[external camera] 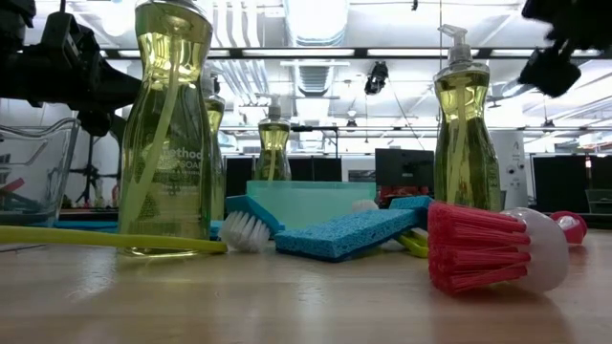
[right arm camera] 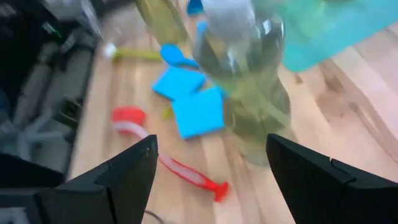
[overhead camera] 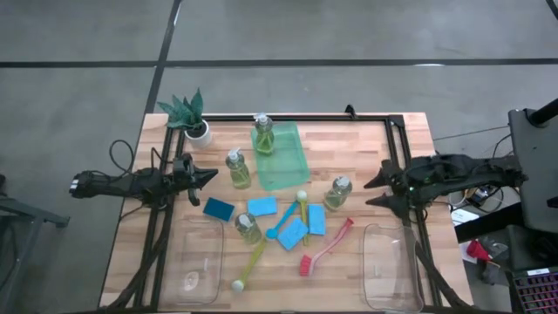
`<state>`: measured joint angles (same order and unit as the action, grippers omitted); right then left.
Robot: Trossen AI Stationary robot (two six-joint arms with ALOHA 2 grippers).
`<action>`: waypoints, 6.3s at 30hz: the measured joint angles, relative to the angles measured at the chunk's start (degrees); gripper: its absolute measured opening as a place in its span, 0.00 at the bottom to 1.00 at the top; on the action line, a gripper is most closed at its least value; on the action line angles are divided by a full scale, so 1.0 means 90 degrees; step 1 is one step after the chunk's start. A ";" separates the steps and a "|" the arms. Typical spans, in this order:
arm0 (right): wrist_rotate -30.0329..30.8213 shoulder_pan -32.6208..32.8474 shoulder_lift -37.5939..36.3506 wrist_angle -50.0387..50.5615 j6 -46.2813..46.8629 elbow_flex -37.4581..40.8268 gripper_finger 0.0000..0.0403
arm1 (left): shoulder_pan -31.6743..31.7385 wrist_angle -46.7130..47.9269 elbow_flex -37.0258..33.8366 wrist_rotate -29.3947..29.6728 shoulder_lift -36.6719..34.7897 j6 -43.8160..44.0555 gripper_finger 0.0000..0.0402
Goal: Pick & Place Kitchen Sink Supplies
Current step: Put the green soap dispenser into the green bin
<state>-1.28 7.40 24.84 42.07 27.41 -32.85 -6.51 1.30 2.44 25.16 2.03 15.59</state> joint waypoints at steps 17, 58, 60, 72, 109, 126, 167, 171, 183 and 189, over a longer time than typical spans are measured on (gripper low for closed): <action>0.1002 -0.0002 0.0637 -0.1794 0.0103 0.0889 0.71 | 0.0000 0.0000 -0.0001 0.0001 0.0002 0.0000 0.00; 0.1885 0.0003 0.2711 -0.5076 -0.0741 0.1034 0.58 | 0.0001 0.0000 -0.0001 0.0001 0.0000 0.0001 0.00; 0.1994 -0.0009 0.2676 -0.5073 -0.0755 0.0922 0.58 | -0.0001 0.0000 -0.0001 0.0001 0.0002 0.0002 0.00; 0.2169 -0.0727 0.3062 -0.5107 -0.2071 -0.0593 0.57 | -0.0002 0.0000 0.0002 0.0001 0.0002 0.0002 0.00; 0.0115 -0.3597 0.7844 -0.7033 -0.2573 -0.3008 0.57 | 0.0000 0.0000 -0.0001 0.0001 0.0002 0.0000 0.00; 0.0149 -0.3759 0.8579 -0.7332 -0.2518 -0.2894 0.57 | -0.0002 0.0001 0.0000 0.0001 -0.0001 0.0001 0.00; -0.0224 -0.3023 0.5772 -0.4678 -0.1899 -0.2889 0.75 | -0.0001 0.0000 0.0002 0.0001 0.0002 0.0002 0.00; -0.0257 -0.2726 0.5368 -0.4283 -0.1707 -0.2884 0.72 | 0.0001 0.0000 0.0001 0.0001 0.0001 0.0002 0.00; -0.0385 -0.2084 0.4695 -0.4170 -0.0806 -0.2884 0.44 | 0.0001 0.0000 0.0000 0.0001 0.0002 0.0002 0.00; -0.0382 -0.2001 0.4683 -0.4170 -0.0048 -0.2884 0.16 | 0.0001 0.0000 0.0002 0.0007 0.0001 -0.0043 0.00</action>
<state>-4.72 -10.61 66.99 4.54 26.98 -58.81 -6.50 1.30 2.46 25.23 2.04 15.21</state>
